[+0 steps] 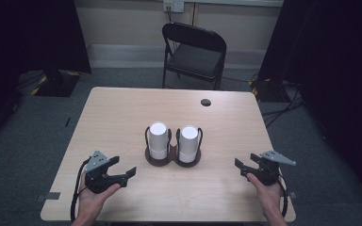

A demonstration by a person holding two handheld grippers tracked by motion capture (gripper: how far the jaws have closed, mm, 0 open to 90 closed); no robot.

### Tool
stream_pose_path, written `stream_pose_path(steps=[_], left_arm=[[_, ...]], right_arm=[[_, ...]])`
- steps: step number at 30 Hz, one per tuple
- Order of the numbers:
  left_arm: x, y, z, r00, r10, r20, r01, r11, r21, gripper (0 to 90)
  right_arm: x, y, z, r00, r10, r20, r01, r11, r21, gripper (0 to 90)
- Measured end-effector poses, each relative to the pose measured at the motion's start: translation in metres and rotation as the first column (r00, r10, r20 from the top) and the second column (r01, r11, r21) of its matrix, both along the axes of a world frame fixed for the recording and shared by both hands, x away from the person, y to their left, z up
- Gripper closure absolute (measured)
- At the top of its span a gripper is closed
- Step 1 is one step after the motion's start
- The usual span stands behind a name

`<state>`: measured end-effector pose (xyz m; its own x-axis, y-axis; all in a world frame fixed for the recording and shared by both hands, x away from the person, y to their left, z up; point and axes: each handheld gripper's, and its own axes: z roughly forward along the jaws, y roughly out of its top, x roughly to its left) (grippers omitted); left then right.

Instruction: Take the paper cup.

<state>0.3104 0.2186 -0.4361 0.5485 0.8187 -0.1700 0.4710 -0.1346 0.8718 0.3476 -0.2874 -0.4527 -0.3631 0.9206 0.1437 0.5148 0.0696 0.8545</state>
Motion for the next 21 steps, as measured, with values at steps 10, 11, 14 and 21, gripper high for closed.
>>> stream_pose_path(steps=[10,11,14,21], left_arm=[[0.000,-0.001,0.000,1.0000,-0.009,0.000,0.009,1.0000,-0.003,16.4],[-0.001,-0.002,0.000,1.0000,-0.006,-0.001,0.006,1.0000,-0.005,16.5],[-0.001,-0.002,0.001,0.9999,-0.011,-0.003,0.011,0.9999,-0.002,17.7],[-0.004,-0.004,0.003,0.9995,-0.032,0.005,0.032,0.9993,-0.022,23.2]], right_arm=[[-0.002,0.006,0.004,0.9991,0.037,0.022,-0.037,0.999,0.000,33.2],[-0.002,0.006,0.004,0.9989,0.041,0.021,-0.041,0.999,0.004,33.9],[-0.004,0.008,0.006,0.9984,0.053,0.021,-0.053,0.999,0.012,36.4],[-0.009,0.018,0.015,0.9931,0.107,0.047,-0.108,0.994,0.017,41.9]])
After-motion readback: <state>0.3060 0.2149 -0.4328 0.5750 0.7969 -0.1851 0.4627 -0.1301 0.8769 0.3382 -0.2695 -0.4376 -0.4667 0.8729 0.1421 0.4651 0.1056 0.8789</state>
